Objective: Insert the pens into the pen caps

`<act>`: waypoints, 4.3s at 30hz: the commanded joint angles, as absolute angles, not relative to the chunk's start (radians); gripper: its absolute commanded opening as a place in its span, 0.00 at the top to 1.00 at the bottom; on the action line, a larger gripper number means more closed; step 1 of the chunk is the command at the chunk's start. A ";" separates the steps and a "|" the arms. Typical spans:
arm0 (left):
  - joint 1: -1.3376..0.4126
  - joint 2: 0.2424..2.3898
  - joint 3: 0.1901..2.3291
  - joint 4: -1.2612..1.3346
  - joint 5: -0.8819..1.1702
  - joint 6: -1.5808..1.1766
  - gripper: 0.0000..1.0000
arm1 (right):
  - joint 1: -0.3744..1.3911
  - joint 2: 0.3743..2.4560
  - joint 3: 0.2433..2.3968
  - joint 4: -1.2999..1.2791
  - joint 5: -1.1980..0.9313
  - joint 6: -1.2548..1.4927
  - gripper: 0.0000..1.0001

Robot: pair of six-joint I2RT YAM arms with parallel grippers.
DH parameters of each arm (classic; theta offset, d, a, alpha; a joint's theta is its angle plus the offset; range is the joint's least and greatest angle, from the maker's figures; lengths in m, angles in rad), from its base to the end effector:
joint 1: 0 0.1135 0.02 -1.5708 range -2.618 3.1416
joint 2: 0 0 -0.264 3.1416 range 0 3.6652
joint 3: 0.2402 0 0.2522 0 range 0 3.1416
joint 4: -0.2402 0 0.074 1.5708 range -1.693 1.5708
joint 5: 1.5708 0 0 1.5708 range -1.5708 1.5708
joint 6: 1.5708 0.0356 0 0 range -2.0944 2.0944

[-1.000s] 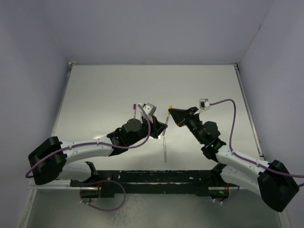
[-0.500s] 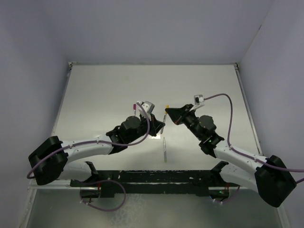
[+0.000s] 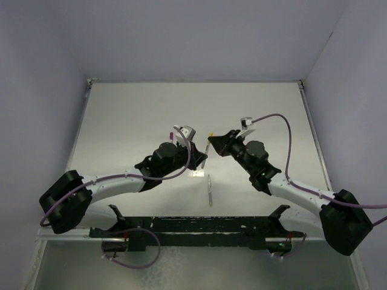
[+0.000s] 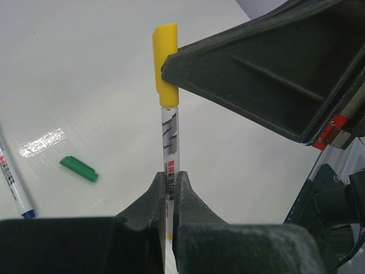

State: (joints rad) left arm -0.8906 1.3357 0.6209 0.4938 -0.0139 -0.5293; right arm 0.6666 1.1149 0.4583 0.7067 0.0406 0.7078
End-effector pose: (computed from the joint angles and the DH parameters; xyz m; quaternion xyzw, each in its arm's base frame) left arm 0.1826 -0.2250 0.2310 0.1360 0.7688 -0.4031 0.4774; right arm 0.1925 0.1496 0.2540 0.0289 0.6886 0.4488 0.5689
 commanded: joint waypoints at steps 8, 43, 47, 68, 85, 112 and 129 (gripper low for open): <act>-0.822 1.290 0.756 0.795 -0.059 -0.483 1.00 | 0.737 1.230 0.470 0.484 -0.054 0.661 1.00; -0.701 1.788 1.122 0.115 -0.133 -0.436 0.97 | 0.739 0.844 0.589 0.216 0.369 0.501 0.43; -0.691 1.837 1.171 0.054 -0.160 -0.417 0.95 | 0.738 0.837 0.573 0.199 0.367 0.520 0.43; -0.685 1.947 1.186 0.002 -0.099 -0.481 0.76 | 0.739 0.850 0.530 0.219 0.351 0.567 0.43; -0.688 1.827 1.184 0.043 -0.065 -0.482 0.62 | 0.739 0.879 0.515 0.253 0.338 0.566 0.43; -1.168 1.563 0.985 -0.279 -0.325 -0.583 0.40 | 0.686 0.800 0.573 -0.018 0.733 0.648 0.43; -1.224 1.726 1.061 -0.308 -0.300 -0.620 0.37 | 0.684 0.763 0.540 0.024 0.689 0.634 0.43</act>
